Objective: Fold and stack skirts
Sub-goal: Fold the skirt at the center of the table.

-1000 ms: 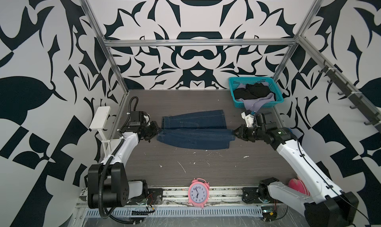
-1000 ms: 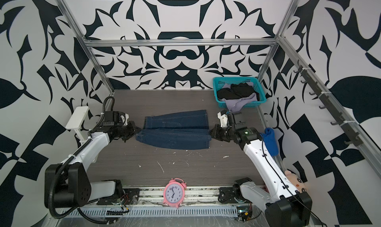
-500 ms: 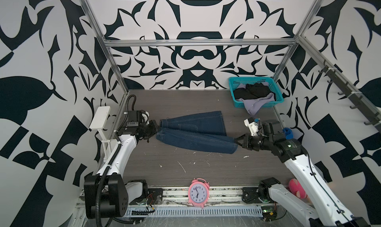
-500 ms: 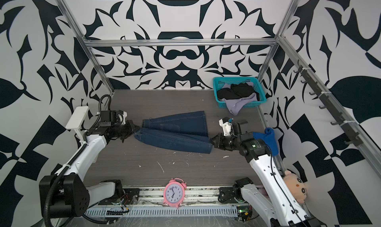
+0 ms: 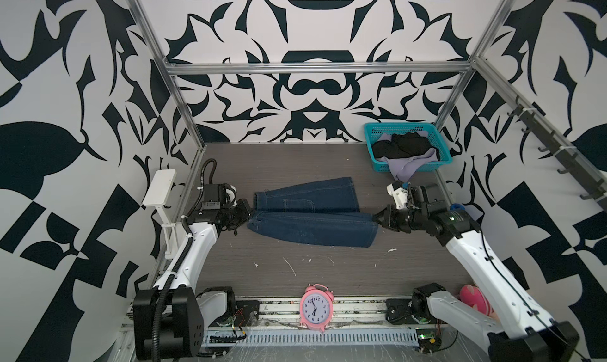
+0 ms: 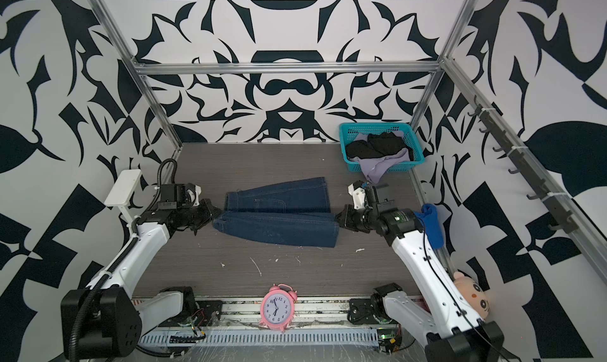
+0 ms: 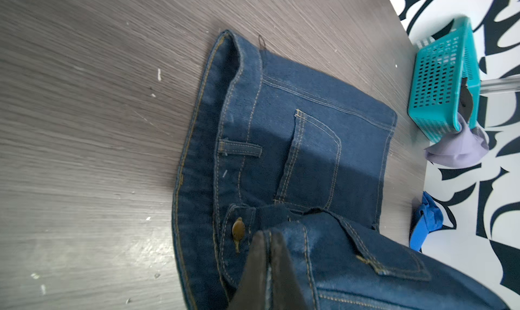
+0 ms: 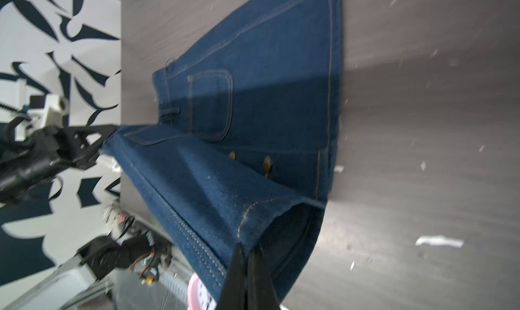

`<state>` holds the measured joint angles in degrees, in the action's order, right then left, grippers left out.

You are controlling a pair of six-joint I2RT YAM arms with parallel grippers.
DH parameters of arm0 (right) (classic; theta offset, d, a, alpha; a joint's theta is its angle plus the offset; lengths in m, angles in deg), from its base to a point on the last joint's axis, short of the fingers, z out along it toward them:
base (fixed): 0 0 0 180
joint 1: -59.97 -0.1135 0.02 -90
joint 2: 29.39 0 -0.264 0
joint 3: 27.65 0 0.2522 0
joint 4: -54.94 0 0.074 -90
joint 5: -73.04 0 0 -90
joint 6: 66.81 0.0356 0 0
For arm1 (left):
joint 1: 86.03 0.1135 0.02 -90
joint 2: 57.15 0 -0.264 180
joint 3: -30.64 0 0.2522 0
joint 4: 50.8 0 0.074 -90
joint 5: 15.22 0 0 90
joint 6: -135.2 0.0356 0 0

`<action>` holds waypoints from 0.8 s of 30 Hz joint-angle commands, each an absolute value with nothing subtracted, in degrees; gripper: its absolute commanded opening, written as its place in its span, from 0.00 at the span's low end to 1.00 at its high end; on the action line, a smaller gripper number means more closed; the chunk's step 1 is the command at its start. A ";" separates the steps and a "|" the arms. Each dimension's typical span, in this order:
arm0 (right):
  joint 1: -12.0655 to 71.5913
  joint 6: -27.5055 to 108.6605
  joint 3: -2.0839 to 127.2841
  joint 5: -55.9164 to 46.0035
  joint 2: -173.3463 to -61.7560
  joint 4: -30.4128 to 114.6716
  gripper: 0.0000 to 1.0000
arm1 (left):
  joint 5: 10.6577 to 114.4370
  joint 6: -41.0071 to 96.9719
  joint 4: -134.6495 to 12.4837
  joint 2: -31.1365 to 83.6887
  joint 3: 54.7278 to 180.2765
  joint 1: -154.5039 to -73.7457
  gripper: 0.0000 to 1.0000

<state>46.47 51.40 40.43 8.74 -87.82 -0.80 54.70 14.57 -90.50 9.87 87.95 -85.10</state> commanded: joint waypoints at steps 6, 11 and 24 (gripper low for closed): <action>46.61 49.84 47.15 -1.78 -103.00 14.21 0.00 | 58.39 16.24 -86.50 21.68 95.72 -83.16 0.00; 46.76 50.46 48.15 -5.61 -110.94 21.15 0.00 | 59.03 18.70 -87.02 29.76 100.01 -82.33 0.00; 46.96 48.24 56.87 -6.97 -127.42 27.46 0.00 | 59.36 19.62 -88.88 44.11 109.02 -81.98 0.00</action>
